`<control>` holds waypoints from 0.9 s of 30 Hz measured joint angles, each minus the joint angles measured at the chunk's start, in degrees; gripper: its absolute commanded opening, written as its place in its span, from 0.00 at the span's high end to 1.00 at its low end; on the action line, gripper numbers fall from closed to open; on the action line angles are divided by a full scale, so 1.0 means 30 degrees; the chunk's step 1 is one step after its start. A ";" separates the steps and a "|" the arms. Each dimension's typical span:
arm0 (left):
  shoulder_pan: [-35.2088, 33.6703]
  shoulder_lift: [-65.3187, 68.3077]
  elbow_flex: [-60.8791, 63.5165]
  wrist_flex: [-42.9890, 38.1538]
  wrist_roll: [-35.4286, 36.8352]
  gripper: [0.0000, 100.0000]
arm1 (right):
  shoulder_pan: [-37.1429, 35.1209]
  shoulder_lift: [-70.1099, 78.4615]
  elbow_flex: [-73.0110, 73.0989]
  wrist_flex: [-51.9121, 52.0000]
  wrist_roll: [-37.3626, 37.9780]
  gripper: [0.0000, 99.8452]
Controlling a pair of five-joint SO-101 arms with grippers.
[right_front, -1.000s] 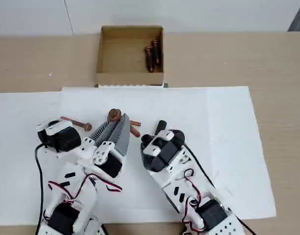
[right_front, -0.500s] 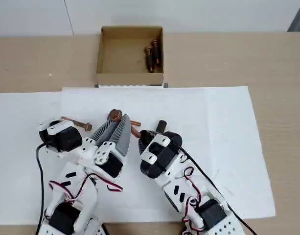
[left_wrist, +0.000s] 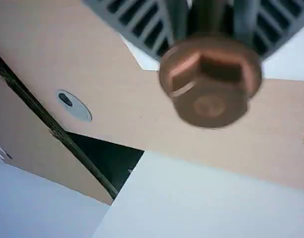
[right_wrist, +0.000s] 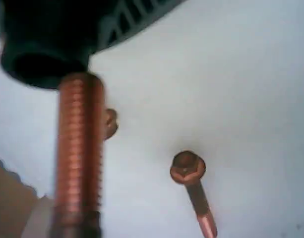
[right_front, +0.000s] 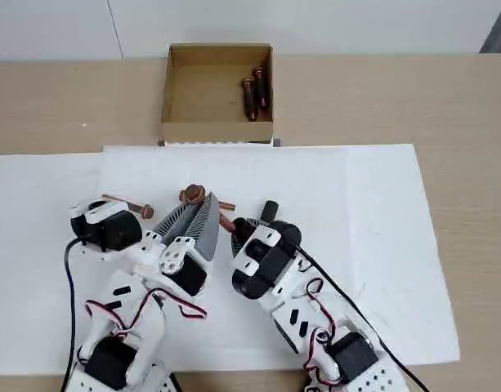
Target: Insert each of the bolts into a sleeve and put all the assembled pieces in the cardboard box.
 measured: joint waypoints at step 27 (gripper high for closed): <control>0.1377 0.0029 0.0557 0.0527 -0.0088 1.00 | -0.0527 -0.0029 0.0000 0.0000 0.0322 1.00</control>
